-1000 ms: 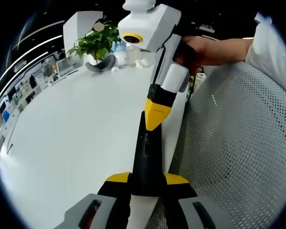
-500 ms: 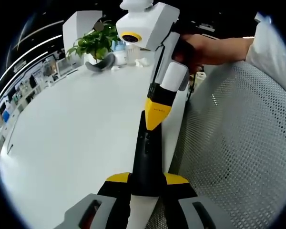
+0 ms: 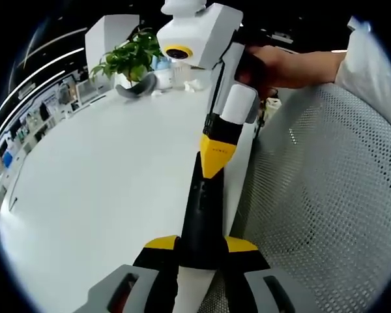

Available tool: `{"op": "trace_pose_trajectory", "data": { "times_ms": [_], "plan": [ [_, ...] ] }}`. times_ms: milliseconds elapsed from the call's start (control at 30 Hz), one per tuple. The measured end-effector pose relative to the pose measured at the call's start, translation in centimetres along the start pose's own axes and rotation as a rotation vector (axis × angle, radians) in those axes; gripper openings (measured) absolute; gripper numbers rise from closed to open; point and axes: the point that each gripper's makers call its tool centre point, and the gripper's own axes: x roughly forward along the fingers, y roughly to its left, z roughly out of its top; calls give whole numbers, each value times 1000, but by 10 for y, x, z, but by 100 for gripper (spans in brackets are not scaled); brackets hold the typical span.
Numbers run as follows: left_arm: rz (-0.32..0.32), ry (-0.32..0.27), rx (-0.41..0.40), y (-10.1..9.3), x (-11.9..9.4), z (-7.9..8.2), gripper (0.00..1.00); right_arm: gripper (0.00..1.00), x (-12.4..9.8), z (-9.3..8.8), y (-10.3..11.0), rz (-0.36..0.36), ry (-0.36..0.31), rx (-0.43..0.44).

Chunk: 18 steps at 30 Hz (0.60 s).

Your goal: Press the specified remote control buttons in sequence, fully releasing each button before pressing the next.

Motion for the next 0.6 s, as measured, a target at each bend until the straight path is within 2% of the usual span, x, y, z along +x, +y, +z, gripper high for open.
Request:
{"op": "trace_pose_trajectory", "data": {
  "times_ms": [600],
  "plan": [
    [-1,-1,1,0,0,0,25,0,-4,-8,-2,3,33,30]
  ]
}}
